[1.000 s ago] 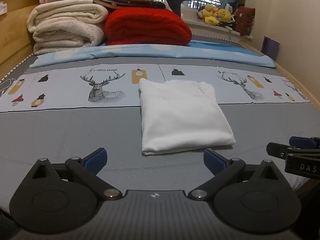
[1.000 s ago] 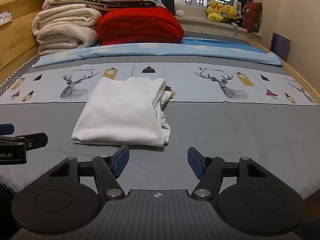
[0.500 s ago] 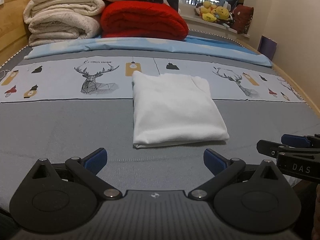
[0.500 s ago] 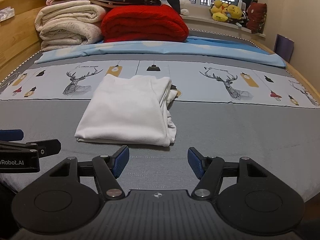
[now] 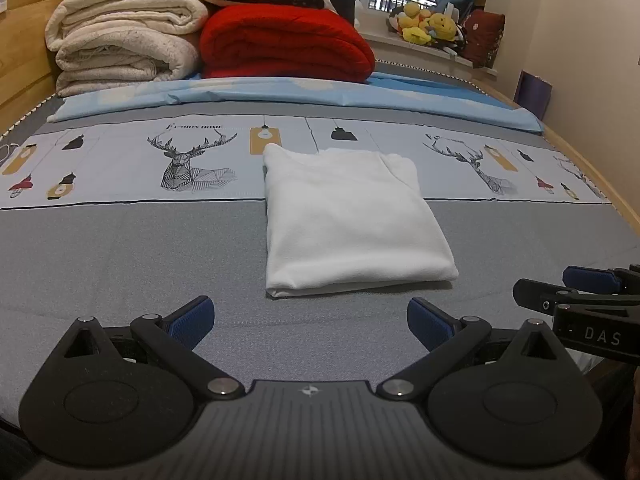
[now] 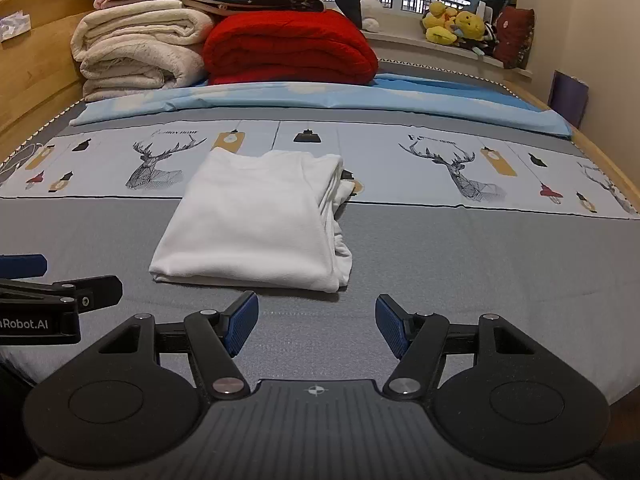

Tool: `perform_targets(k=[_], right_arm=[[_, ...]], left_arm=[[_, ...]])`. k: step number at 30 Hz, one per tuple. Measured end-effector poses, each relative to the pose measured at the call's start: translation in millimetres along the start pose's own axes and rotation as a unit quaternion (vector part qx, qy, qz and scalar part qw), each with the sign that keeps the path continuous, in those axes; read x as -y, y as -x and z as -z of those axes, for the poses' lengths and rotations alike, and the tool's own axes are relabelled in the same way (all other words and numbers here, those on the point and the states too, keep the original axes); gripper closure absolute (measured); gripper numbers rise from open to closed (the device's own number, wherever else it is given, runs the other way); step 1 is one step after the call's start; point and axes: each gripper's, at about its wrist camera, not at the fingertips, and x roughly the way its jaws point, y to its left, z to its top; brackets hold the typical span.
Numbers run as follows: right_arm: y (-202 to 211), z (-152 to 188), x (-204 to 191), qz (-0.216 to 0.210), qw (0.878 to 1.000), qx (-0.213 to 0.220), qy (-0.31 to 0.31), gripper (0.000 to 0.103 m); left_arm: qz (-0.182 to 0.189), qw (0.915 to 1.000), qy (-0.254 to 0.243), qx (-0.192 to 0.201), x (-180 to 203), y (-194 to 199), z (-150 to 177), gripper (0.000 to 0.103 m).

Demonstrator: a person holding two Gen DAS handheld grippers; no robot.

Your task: Fold small clothes

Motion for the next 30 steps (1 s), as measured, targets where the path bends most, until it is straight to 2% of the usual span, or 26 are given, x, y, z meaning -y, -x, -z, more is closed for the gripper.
perform_targets(k=[30], right_arm=[[-0.6, 2.5, -0.2, 0.0, 1.0, -0.002, 0.005, 0.037]], left_arm=[[0.008, 1.0, -0.004, -0.003, 3.6, -5.4, 3.2, 0.0]])
